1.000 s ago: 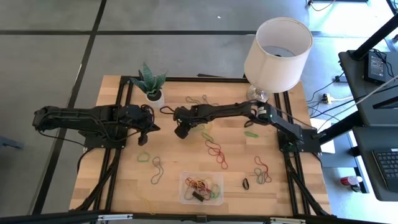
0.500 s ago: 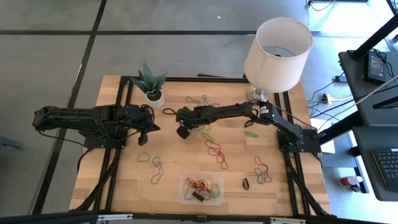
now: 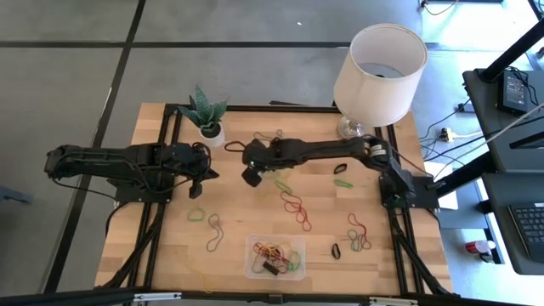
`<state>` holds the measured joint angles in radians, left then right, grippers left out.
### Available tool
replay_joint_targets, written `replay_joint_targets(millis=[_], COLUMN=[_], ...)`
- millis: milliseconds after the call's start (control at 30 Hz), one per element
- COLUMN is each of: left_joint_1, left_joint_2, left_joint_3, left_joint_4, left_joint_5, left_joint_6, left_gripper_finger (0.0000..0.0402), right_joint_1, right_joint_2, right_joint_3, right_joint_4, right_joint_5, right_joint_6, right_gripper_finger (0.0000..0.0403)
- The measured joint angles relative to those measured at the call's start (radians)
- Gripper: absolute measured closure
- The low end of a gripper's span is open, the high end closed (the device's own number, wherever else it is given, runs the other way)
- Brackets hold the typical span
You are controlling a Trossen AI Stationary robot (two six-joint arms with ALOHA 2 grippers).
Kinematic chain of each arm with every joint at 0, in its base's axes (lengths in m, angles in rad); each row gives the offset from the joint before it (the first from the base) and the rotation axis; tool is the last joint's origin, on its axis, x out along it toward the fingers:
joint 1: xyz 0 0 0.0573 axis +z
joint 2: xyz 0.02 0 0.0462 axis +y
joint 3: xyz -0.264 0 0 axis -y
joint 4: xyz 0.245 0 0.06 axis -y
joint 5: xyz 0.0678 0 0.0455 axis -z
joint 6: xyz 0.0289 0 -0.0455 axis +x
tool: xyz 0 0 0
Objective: Pick and place rubber bands into bin
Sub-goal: Put the green rubber band into the transparent bin
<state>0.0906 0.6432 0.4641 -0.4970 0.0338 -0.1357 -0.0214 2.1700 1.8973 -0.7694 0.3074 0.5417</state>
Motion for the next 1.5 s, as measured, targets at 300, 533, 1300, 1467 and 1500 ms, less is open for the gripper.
replay_joint_targets(millis=[300, 533, 1300, 1467, 1500], left_joint_1=[0.0, 0.0, 0.0, 0.0, 0.0], left_joint_2=[0.0, 0.0, 0.0, 0.0, 0.0], left_joint_3=[0.0, 0.0, 0.0, 0.0, 0.0], left_joint_4=[0.0, 0.0, 0.0, 0.0, 0.0], left_joint_5=[0.0, 0.0, 0.0, 0.001, 0.001], left_joint_6=[0.0, 0.0, 0.008, 0.008, 0.008], left_gripper_finger=[0.0394, 0.0398, 0.0397, 0.04, 0.0399], right_joint_1=[0.181, 0.379, 0.604, 0.598, 0.598], right_joint_2=[-0.14, -0.139, 0.069, 0.061, 0.061], right_joint_3=[0.002, -0.002, -0.005, -0.005, -0.005], right_joint_4=[-0.082, -0.139, -0.135, -0.089, -0.087], right_joint_5=[0.013, 0.012, -0.095, -0.091, -0.091], right_joint_6=[0.183, 0.432, 0.868, 0.864, 0.863], right_gripper_finger=[0.0402, 0.0402, 0.0402, 0.0379, 0.0371])
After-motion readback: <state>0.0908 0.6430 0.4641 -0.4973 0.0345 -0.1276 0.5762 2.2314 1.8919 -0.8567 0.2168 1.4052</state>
